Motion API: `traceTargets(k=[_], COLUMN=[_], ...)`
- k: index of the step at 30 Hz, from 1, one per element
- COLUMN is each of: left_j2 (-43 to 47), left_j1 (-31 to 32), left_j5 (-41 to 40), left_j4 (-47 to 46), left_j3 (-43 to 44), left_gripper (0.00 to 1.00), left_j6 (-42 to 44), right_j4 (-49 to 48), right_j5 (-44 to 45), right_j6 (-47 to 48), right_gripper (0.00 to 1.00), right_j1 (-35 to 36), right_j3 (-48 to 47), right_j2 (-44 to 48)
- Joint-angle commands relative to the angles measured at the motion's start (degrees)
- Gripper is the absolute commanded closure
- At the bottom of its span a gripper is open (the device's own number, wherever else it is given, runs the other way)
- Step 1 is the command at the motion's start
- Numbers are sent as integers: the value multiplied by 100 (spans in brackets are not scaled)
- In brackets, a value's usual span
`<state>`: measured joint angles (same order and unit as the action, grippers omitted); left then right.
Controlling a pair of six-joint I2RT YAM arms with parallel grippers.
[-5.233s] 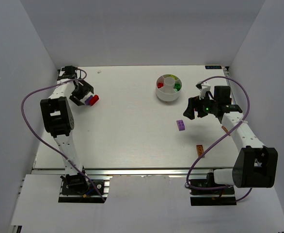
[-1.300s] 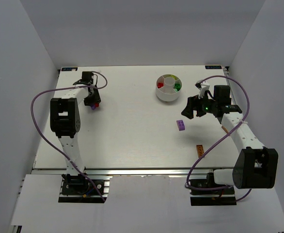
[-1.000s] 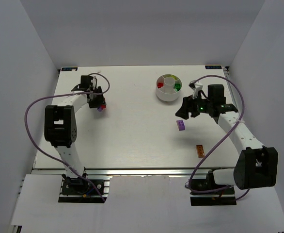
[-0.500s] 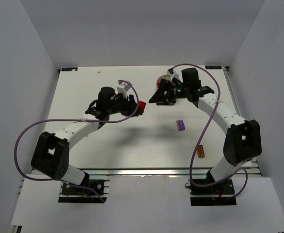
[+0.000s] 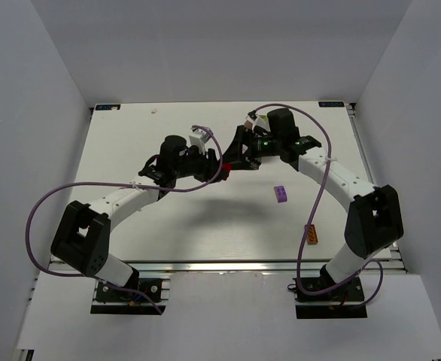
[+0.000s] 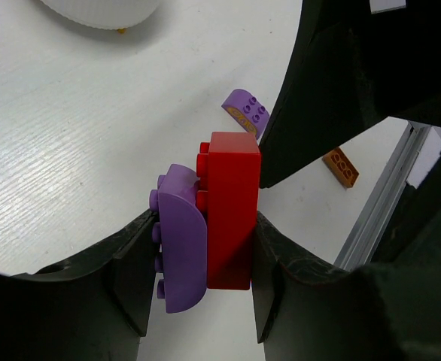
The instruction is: Sort the legos into containers by color
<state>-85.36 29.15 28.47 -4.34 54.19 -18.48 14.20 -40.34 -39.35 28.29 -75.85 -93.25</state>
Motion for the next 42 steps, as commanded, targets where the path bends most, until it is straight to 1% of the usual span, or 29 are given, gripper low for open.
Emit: traceTargets(k=[1, 3, 8, 14, 21, 25, 31, 42], left_j2=[37, 37, 90, 230, 310, 327, 362, 310], left_j1=[56, 56, 65, 65, 65, 74, 74, 74], left_j5=[-8, -17, -78, -122, -87, -87, -105, -105], left_j4=[-59, -41, -58, -41, -102, -137, -199, -217], left_j3=[241, 267, 223, 118, 65, 30, -32, -41], left_gripper=[79, 79, 79, 79, 79, 79, 79, 78], left_j6=[64, 73, 64, 55, 2, -59, -103, -112], right_j4=[-93, 4, 145, 119, 48, -22, -92, -172], right_j5=[324, 553, 781, 843, 834, 729, 685, 843], right_j6=[-29, 50, 226, 402, 341, 341, 314, 165], right_gripper=[21, 21, 24, 25, 27, 35, 40, 38], right_j1=[18, 18, 10, 10, 18, 18, 27, 176], right_j3=[18, -26, -52, 44, -26, -149, -219, -342], right_j2=[132, 132, 132, 229, -8, -158, -246, -369])
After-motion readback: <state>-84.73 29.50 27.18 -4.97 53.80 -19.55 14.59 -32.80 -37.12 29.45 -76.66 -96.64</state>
